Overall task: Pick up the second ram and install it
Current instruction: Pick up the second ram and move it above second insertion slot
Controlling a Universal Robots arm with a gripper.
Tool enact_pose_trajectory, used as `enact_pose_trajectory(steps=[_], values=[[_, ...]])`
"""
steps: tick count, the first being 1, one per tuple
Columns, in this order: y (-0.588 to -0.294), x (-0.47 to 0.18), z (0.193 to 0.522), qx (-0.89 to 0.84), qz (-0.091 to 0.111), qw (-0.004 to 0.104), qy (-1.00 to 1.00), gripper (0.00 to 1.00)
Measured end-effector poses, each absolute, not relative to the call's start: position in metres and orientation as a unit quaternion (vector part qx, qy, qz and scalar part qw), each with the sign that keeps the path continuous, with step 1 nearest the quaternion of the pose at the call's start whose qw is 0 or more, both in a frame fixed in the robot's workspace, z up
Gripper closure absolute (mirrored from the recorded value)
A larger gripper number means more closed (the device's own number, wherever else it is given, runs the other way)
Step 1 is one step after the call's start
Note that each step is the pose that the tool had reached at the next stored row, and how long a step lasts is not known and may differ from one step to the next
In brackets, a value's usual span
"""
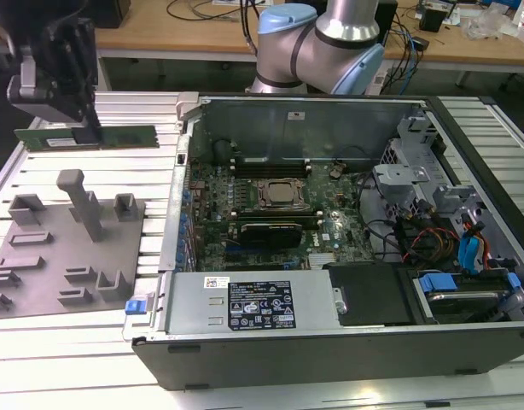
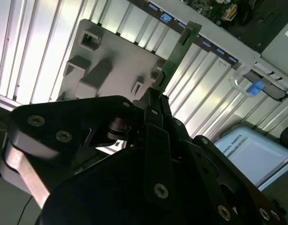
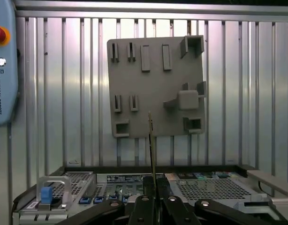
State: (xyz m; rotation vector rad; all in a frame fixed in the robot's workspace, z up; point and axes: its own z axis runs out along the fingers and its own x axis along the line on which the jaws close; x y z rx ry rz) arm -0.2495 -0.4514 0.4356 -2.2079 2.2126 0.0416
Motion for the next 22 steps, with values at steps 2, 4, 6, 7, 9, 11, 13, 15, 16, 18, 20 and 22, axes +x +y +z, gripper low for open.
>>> enact_pose_trajectory(steps=[2,4,6,7,9,11,13,15,16,18,20,22], values=[[-0.451,-0.241,0.436,-0.706,0.013,0.008,0.708,0.86],[-0.451,-0.224,0.436,-0.706,0.013,0.008,0.708,0.86],[-0.451,-0.215,0.436,-0.705,0.013,0.008,0.709,0.86],[-0.451,-0.213,0.435,-0.701,0.013,0.008,0.713,0.86],[-0.451,-0.212,0.435,-0.689,0.013,0.008,0.725,0.86],[-0.451,-0.207,0.435,-0.686,0.013,0.008,0.728,0.86],[-0.451,-0.198,0.435,-0.684,0.013,0.008,0.729,0.86],[-0.45,-0.186,0.433,-0.682,0.013,0.008,0.731,0.86],[-0.45,-0.183,0.433,-0.682,0.013,0.008,0.732,0.86],[-0.45,-0.176,0.431,-0.681,0.014,0.007,0.732,0.86],[-0.45,-0.17,0.43,-0.68,0.014,0.007,0.733,0.86],[-0.45,-0.16,0.428,-0.678,0.015,0.007,0.735,0.86]])
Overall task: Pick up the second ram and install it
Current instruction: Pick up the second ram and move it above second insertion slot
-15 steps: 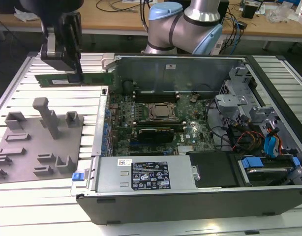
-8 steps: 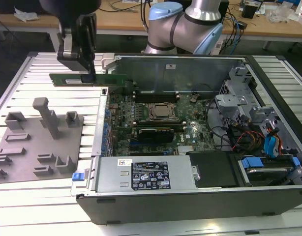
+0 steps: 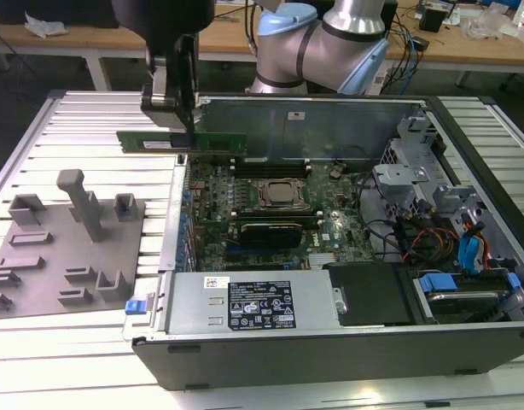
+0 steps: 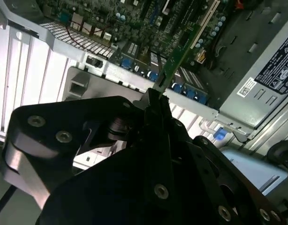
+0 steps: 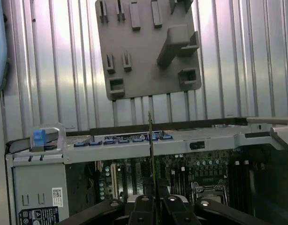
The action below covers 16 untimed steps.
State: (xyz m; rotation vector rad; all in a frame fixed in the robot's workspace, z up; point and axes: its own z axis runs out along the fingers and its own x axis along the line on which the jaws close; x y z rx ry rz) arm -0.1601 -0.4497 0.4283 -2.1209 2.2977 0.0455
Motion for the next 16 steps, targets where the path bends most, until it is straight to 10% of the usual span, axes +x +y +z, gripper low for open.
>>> enact_pose_trajectory(steps=[16], values=[[-0.448,-0.105,0.42,-0.669,0.019,0.011,0.743,0.86]])
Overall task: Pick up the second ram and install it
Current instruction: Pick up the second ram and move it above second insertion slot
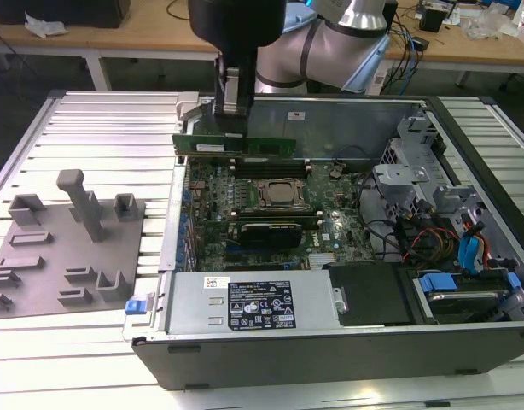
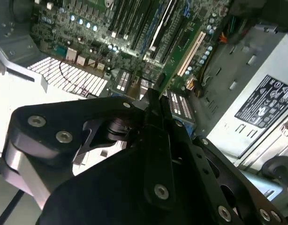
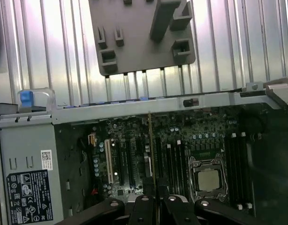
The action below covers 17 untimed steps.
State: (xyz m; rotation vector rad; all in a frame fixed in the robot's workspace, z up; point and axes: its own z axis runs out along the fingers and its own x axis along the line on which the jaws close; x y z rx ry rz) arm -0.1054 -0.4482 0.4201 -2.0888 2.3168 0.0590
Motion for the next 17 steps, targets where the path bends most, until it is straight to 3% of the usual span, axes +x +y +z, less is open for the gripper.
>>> enact_pose_trajectory(steps=[17], values=[[-0.44,-0.02,0.388,-0.668,0.023,0.006,0.744,0.86]])
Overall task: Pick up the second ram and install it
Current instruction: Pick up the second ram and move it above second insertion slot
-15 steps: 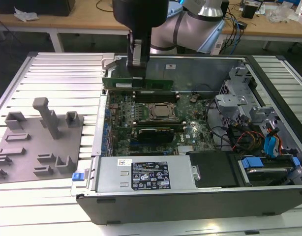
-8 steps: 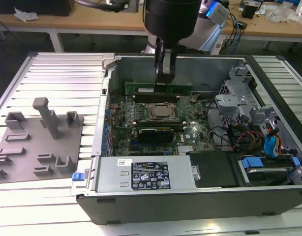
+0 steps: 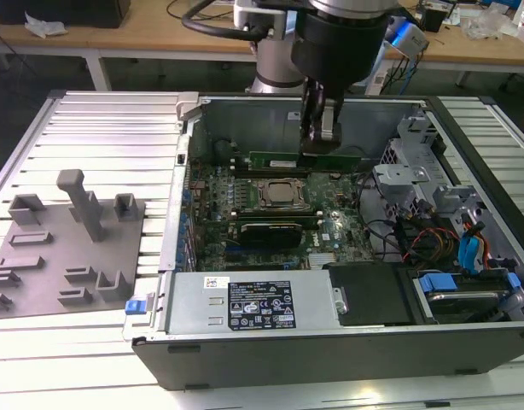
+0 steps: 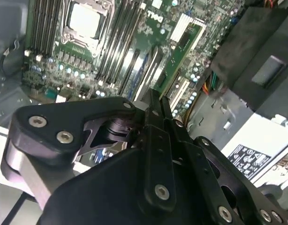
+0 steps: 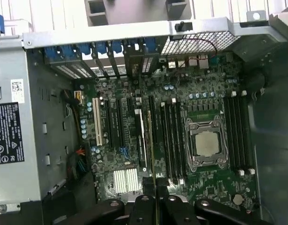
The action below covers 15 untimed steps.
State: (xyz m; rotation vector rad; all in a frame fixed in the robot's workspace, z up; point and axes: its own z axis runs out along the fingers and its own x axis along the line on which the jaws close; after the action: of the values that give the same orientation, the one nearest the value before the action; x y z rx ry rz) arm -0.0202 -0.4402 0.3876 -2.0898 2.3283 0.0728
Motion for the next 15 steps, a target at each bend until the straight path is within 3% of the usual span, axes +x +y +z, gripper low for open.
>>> enact_pose_trajectory(steps=[15], values=[[-0.429,0.0,0.362,-0.665,0.024,0.006,0.746,0.86]])
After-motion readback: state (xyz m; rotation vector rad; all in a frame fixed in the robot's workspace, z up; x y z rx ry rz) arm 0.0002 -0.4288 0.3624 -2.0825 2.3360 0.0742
